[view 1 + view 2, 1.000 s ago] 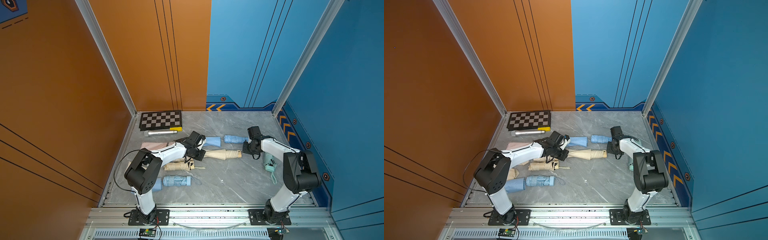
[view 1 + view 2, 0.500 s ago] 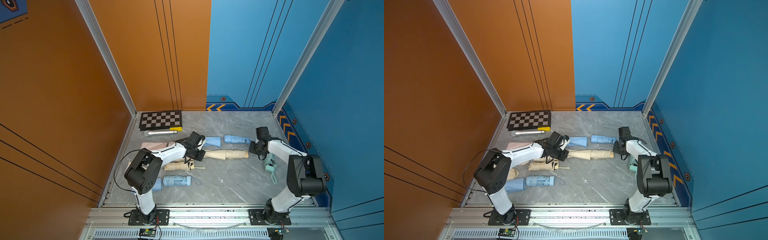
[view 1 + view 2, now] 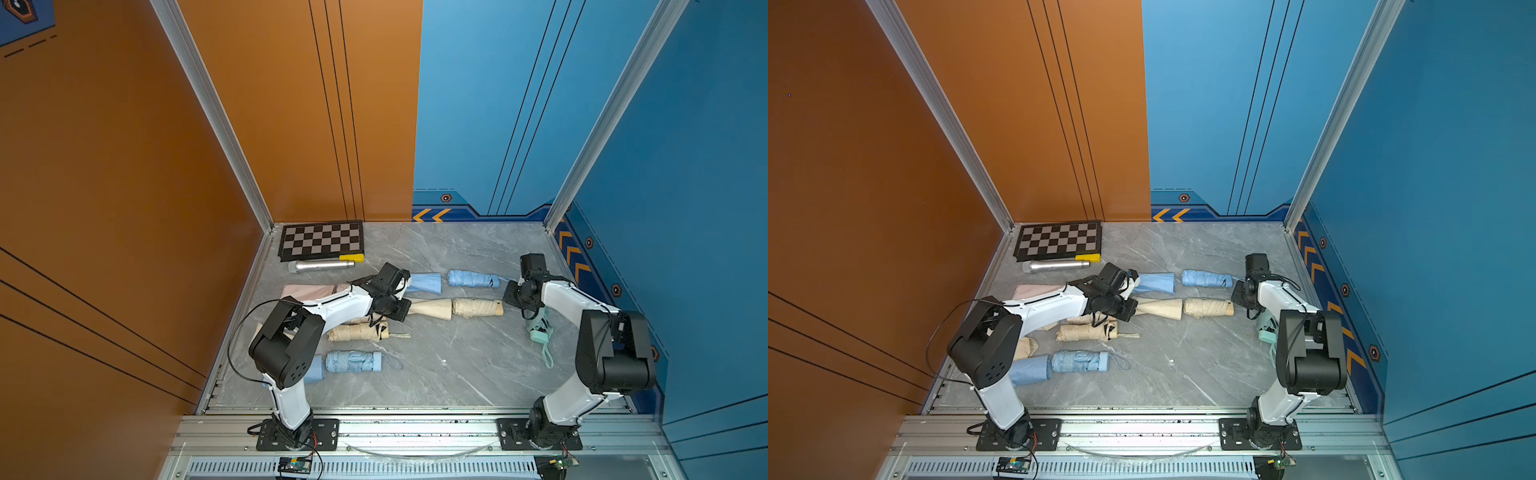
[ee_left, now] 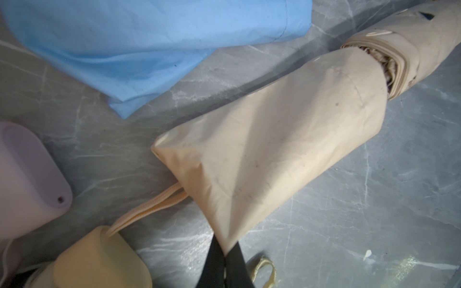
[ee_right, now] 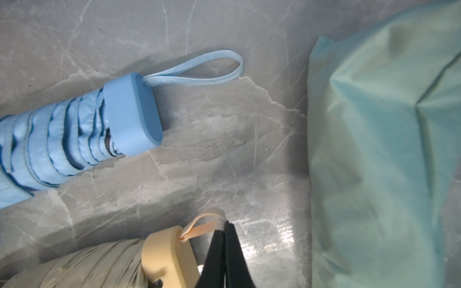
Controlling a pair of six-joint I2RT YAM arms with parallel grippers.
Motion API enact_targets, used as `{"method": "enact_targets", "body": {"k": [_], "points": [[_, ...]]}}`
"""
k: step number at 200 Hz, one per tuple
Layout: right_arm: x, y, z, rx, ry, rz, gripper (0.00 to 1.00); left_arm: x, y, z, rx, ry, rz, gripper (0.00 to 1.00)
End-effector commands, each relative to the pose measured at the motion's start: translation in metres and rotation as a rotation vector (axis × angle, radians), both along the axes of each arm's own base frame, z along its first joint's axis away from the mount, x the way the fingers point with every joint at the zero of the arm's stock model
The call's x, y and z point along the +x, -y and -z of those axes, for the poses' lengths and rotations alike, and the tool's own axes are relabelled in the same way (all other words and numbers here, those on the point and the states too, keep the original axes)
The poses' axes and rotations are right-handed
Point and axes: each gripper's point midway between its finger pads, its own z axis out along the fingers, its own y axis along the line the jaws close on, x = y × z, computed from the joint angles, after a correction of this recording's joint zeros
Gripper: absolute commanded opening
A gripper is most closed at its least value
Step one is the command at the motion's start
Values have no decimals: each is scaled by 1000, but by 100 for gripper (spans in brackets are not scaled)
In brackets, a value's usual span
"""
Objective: Take umbrellas out of sleeves
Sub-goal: Place the umbrella sleeve at the center of the board.
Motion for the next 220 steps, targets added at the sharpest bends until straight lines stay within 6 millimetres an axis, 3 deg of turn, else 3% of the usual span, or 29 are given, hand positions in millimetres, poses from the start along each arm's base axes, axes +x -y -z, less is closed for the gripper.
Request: {"method": "enact_targets", "body": {"k": [1, 220], "points": [[3, 2, -5, 19, 28, 28, 0, 0, -7, 0, 6, -1, -18, 0], [11, 2, -4, 28, 34, 32, 2, 9, -12, -8, -27, 26, -83, 0]]}}
